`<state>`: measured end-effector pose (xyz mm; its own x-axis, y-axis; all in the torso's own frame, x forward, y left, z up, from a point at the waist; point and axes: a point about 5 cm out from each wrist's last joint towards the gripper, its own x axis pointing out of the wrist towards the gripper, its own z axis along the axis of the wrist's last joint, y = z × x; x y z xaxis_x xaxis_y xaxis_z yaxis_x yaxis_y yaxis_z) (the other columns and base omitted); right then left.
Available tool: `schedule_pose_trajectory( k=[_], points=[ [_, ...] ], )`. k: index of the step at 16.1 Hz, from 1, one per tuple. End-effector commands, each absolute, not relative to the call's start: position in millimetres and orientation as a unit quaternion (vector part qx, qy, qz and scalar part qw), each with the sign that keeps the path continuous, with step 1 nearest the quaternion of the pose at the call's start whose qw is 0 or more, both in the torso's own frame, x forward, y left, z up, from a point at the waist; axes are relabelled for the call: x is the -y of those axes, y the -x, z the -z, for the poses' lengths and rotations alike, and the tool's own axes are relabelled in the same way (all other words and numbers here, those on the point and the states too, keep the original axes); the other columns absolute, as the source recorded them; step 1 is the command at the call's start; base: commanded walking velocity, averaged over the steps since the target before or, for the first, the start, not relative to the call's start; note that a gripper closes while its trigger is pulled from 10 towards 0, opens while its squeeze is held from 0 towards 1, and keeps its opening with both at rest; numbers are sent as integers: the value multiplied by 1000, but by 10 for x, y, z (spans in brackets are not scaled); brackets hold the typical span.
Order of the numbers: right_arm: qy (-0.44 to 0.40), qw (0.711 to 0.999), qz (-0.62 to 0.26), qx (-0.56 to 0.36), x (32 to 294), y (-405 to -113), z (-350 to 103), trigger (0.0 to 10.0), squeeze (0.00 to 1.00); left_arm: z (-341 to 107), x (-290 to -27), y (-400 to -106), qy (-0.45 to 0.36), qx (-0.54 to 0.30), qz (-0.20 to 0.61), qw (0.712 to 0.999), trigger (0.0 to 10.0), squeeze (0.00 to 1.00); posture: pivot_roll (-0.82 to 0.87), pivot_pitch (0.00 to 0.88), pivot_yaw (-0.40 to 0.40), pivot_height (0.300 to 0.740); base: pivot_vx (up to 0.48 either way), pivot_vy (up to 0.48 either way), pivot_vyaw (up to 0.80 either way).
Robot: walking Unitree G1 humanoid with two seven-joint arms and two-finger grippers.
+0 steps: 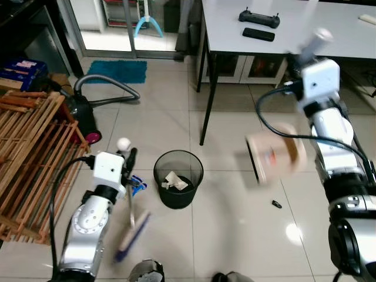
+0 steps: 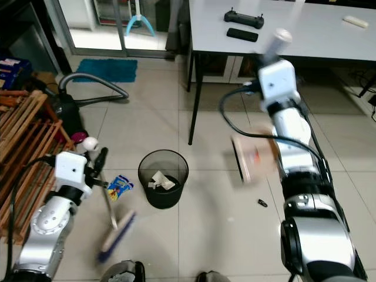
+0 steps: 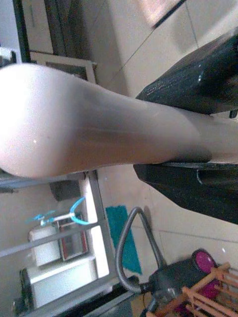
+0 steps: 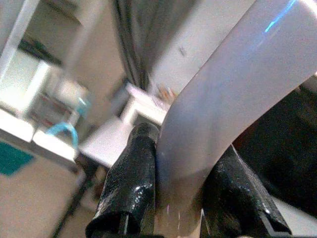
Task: Sweep floor
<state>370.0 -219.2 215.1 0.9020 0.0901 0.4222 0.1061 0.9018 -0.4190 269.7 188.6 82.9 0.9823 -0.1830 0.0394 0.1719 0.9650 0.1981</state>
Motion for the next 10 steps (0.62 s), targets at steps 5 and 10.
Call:
schedule_pose_trajectory(
  k=[5,10],
  points=[
    [142,972,122,140,2532,-3568,-1744,10000,0,-915,-1768,-2805,-110,52,97,988,10000,0,55,89,0,740,0,0,-800],
    [103,981,124,109,2408,-3405,-1384,10000,0,-950,-1470,-2945,-85,66,129,986,10000,0,39,97,1,740,0,0,-800]
  ],
)
